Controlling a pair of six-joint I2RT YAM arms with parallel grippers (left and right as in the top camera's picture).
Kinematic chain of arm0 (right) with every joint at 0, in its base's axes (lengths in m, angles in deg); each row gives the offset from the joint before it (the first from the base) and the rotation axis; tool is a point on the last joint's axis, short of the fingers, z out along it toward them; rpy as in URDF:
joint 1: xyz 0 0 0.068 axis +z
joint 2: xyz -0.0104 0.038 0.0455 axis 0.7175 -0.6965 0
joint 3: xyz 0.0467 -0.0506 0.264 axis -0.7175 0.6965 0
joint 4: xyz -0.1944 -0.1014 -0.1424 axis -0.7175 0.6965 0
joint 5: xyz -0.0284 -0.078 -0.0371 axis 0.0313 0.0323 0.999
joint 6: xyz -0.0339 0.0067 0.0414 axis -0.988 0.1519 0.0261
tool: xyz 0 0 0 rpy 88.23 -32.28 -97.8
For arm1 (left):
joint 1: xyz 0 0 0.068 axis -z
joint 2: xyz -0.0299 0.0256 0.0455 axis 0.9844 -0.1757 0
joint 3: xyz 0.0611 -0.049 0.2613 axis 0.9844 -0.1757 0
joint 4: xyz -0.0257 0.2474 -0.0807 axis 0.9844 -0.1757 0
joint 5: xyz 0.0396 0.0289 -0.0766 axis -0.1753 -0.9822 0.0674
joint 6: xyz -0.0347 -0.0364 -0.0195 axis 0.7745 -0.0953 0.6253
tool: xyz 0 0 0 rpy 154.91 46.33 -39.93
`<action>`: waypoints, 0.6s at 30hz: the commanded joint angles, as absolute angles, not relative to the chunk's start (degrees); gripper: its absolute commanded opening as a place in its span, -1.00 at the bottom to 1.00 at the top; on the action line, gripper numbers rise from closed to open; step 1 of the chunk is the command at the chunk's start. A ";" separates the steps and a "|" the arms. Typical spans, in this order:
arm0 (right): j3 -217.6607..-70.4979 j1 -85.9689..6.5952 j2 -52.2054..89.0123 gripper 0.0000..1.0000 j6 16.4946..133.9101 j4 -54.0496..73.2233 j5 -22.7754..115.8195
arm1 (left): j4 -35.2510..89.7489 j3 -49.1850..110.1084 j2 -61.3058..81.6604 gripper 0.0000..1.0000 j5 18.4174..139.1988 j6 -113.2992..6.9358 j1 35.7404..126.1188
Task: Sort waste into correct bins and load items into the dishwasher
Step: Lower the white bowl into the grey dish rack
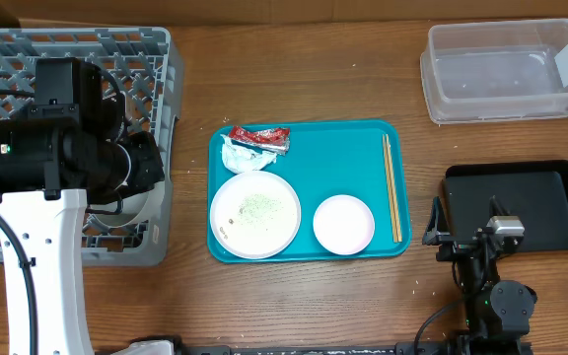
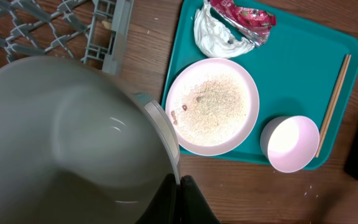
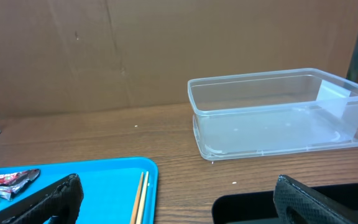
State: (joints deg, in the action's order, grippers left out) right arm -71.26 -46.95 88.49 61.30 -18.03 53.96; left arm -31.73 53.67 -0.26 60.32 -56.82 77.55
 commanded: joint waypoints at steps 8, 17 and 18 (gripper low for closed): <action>-70.67 -47.19 89.01 1.00 61.26 -18.34 54.45 | -31.47 53.04 0.55 -0.92 59.51 -56.65 77.22; -70.67 -47.19 89.01 1.00 61.26 -18.34 54.45 | -31.25 53.04 0.55 -0.92 59.51 -56.62 77.22; -70.67 -47.19 89.01 1.00 61.26 -18.34 54.45 | -31.03 53.04 0.55 -0.92 59.51 -56.62 77.22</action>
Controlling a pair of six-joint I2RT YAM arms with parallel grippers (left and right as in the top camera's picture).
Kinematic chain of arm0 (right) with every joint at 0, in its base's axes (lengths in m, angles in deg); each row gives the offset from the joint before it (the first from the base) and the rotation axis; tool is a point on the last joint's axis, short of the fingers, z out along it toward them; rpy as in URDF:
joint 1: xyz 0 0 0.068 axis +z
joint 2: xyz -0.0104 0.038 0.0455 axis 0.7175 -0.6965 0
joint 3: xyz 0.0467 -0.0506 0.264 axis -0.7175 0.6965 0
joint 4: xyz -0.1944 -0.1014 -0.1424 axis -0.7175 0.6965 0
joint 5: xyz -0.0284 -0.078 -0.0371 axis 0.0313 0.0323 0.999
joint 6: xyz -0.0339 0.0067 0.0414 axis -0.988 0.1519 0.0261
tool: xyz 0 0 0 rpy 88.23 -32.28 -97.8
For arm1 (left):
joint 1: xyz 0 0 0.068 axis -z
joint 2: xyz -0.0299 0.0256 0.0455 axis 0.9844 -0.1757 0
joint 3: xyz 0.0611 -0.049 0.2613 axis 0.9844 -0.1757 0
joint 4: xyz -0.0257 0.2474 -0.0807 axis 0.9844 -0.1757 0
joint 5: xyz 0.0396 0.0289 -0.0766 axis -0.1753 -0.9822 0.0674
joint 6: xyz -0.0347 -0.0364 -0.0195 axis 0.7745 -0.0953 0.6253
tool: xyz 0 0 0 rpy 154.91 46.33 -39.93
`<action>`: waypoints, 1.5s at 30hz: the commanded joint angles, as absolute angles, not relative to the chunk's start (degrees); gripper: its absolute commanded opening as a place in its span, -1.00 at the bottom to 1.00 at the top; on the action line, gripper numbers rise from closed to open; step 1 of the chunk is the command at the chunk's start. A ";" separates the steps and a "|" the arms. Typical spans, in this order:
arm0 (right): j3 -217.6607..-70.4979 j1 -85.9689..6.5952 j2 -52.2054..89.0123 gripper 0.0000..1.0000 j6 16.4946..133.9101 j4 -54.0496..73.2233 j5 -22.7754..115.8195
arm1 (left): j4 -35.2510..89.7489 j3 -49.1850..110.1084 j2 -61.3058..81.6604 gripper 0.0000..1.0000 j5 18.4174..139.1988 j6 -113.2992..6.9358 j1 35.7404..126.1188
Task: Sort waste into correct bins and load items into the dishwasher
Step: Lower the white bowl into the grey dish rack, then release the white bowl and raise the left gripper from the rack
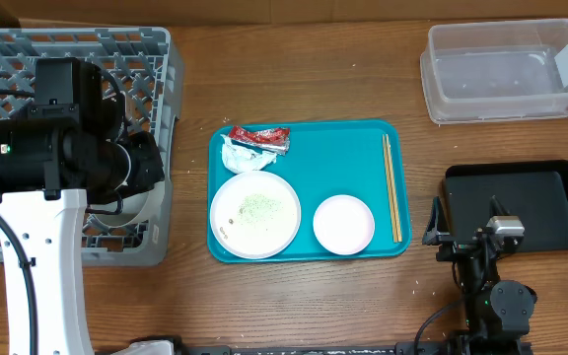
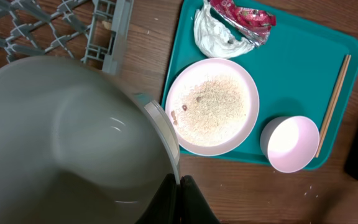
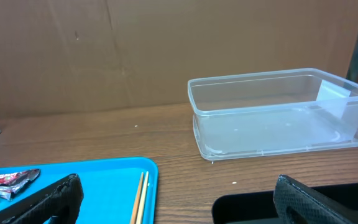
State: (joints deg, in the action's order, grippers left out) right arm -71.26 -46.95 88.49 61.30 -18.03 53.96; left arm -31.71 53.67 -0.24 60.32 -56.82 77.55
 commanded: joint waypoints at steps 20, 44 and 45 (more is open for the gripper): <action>-70.67 -47.19 89.01 1.00 61.26 -18.34 54.45 | -23.12 53.04 -4.00 -0.91 59.57 -57.96 76.20; -70.67 -47.19 89.01 1.00 61.26 -18.34 54.45 | -12.96 53.04 -30.31 -0.92 124.36 -78.52 34.06; -70.67 -47.22 89.01 1.00 61.26 -18.34 54.45 | -12.80 53.04 -32.26 -0.92 124.69 -78.50 33.16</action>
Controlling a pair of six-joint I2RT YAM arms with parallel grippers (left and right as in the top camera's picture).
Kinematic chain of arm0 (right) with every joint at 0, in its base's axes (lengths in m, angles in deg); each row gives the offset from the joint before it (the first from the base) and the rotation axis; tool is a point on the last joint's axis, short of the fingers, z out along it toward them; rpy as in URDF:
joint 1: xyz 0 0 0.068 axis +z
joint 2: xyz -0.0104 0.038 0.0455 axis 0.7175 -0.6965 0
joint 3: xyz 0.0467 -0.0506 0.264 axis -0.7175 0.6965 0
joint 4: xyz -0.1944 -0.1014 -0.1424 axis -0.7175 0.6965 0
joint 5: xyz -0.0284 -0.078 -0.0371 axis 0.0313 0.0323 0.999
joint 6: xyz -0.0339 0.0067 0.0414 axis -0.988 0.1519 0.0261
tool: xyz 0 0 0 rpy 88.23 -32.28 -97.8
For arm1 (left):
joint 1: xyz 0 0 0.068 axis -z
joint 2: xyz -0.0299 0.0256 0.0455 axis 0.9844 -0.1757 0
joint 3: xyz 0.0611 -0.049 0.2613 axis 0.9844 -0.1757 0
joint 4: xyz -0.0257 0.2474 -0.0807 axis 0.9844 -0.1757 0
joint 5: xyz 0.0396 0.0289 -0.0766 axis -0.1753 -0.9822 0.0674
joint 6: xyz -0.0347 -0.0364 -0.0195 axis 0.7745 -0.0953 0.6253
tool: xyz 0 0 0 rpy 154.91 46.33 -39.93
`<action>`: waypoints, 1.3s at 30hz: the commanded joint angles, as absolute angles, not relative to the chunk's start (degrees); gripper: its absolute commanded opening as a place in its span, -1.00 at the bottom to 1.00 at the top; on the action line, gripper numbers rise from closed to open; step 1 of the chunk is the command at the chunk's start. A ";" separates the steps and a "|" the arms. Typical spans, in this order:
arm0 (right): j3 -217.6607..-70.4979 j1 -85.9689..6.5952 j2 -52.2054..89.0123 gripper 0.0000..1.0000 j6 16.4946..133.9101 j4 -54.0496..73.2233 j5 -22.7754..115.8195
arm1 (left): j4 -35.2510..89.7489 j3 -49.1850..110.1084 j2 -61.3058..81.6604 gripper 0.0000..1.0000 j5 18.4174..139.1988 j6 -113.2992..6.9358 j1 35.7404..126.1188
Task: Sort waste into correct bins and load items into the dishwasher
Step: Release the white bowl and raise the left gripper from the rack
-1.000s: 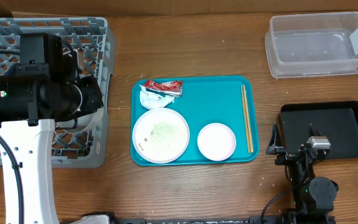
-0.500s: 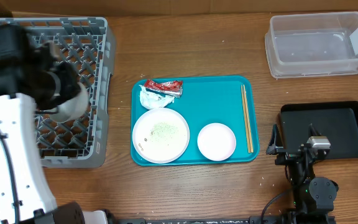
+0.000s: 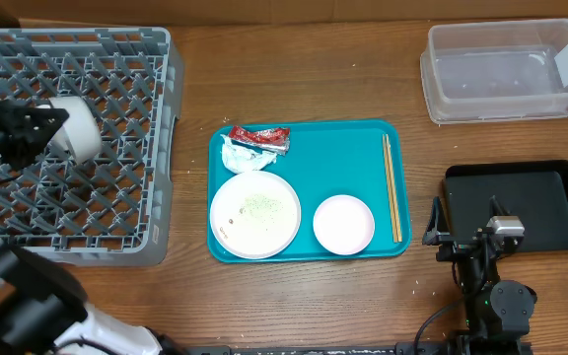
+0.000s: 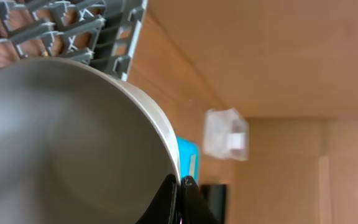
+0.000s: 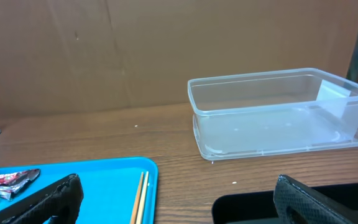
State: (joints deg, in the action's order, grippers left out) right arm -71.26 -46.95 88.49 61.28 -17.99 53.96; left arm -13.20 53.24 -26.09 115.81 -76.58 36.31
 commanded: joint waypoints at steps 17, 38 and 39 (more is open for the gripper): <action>-70.67 -47.19 89.01 0.99 61.26 -18.34 54.45 | -16.98 53.06 -46.36 -0.69 130.30 -78.37 20.90; -70.67 -47.19 89.01 1.00 61.26 -18.34 54.45 | -34.94 85.93 -45.57 0.86 106.06 -67.68 18.47; -70.67 -47.19 89.01 1.00 61.26 -18.34 54.45 | -35.38 88.82 -45.15 0.60 104.71 -67.68 18.69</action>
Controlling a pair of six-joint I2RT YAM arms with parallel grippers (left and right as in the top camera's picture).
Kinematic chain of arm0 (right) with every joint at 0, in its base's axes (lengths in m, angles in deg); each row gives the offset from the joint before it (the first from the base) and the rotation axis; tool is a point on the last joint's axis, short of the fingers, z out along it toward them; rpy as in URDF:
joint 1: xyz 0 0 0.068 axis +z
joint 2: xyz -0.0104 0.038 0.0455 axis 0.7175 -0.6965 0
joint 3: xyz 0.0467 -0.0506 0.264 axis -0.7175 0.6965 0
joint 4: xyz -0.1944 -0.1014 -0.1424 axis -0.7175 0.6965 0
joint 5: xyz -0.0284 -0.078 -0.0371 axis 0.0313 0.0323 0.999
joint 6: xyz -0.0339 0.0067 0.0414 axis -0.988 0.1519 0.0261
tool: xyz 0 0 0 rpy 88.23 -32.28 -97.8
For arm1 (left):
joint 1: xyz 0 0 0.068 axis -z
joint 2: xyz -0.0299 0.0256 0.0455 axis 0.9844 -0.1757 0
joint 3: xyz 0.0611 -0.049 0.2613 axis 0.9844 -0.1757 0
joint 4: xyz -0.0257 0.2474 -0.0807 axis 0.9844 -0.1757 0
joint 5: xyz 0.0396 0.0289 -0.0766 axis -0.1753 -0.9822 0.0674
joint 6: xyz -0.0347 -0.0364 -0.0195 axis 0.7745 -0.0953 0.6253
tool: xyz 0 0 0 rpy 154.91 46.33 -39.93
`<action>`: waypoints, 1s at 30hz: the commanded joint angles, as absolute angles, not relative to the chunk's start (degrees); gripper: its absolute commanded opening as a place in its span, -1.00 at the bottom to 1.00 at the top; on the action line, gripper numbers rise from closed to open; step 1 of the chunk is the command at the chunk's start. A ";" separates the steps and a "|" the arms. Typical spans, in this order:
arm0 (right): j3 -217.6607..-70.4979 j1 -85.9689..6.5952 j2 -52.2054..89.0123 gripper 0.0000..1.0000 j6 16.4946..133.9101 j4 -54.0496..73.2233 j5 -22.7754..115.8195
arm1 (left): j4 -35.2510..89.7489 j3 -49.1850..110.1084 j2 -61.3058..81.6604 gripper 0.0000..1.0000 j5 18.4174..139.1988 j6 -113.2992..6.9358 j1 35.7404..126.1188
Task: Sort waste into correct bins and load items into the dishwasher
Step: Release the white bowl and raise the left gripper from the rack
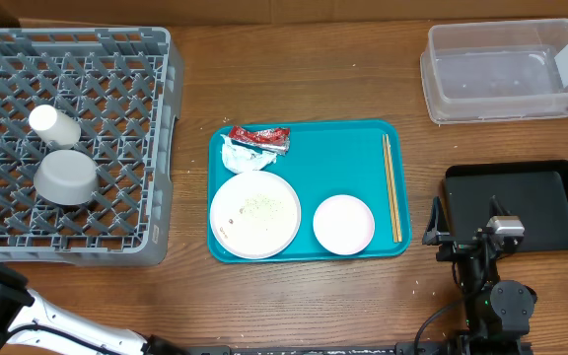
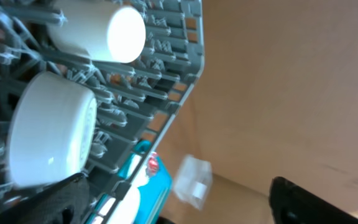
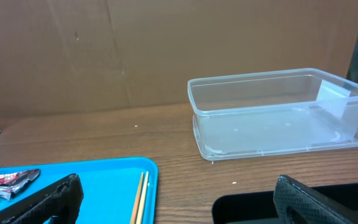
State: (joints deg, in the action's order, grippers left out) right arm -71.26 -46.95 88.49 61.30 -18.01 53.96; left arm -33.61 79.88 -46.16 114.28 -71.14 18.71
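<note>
A grey bowl [image 1: 65, 177] rests tilted in the grey dish rack [image 1: 156, 99], just in front of a white cup [image 1: 53, 125] lying on its side. The left wrist view shows the same bowl [image 2: 51, 137] and cup [image 2: 98, 29]. My left gripper [image 2: 179, 186] is open and empty, drawn back from them. On the teal tray [image 1: 343, 148] lie a red wrapper [image 1: 261, 136], a crumpled tissue [image 1: 243, 158], a crumb-covered plate [image 1: 255, 215], a small white bowl [image 1: 343, 224] and chopsticks [image 1: 390, 187]. My right gripper [image 3: 179, 205] is open and sits low by the tray's right edge.
A clear plastic bin [image 1: 506, 71] stands at the back right. A black bin [image 1: 521, 202] sits at the right, just behind the right arm's base. Bare wood lies between the rack and the tray.
My left gripper held the grey bowl over the rack's left part. Now the bowl rests in the rack, and the gripper is open and has drawn back to the left. The right arm is unchanged.
My left gripper held the grey bowl by its rim over the rack's near right corner at both first moments. It then held the bowl over the rack's left part. Now the bowl sits in the rack beside the cup and the gripper is empty.
</note>
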 commanded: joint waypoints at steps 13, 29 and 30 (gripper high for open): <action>-70.67 -47.19 89.01 1.00 61.26 -18.34 54.45 | -35.36 91.86 -31.49 -0.92 66.79 -59.38 43.59; -70.67 -47.19 89.01 1.00 61.26 -18.34 54.45 | -34.66 79.03 -37.85 -0.92 36.84 -47.60 61.20; -70.67 -47.19 89.01 1.00 61.26 -18.34 54.45 | -34.27 78.83 -38.60 -0.92 37.63 -47.62 60.74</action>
